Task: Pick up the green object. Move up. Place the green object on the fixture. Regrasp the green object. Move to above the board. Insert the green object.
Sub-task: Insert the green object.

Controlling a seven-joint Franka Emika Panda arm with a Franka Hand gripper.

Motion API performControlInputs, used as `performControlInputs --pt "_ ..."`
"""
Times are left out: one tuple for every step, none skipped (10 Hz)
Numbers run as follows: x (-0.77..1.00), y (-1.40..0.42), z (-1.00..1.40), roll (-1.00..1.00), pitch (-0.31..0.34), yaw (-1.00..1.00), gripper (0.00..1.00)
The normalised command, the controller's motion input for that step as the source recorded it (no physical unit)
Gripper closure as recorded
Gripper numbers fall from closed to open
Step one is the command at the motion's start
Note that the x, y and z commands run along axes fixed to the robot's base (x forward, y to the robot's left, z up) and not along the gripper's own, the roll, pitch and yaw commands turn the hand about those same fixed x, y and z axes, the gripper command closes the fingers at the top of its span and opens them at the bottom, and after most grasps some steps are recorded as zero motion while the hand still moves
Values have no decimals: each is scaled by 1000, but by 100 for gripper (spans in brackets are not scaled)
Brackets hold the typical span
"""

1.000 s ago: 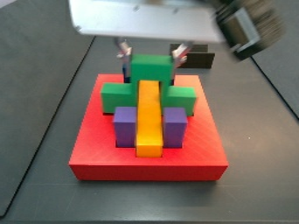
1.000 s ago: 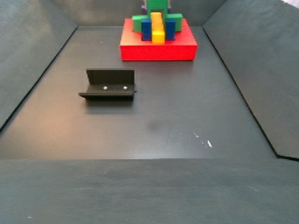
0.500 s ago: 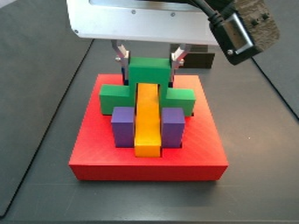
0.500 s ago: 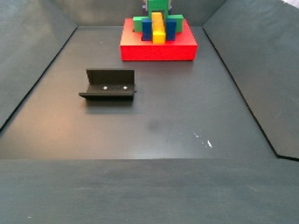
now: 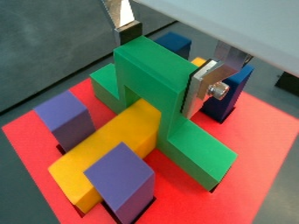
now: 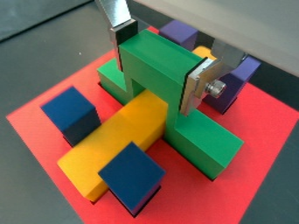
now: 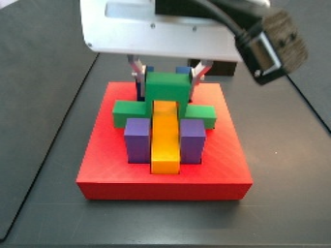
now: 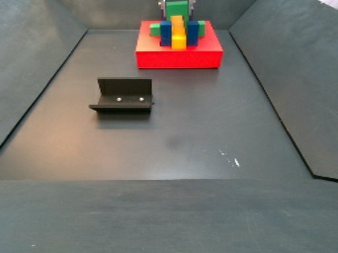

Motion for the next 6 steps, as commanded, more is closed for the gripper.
performControlInputs --pt "0 0 -1000 -19 -59 0 100" --pt "0 0 -1000 -37 -47 0 100" --pt "0 0 -1000 -24 -36 0 100" --pt "51 0 -977 -26 -20 0 100" --pt "103 0 -743 0 0 0 100" --pt "0 0 0 0 0 0 100"
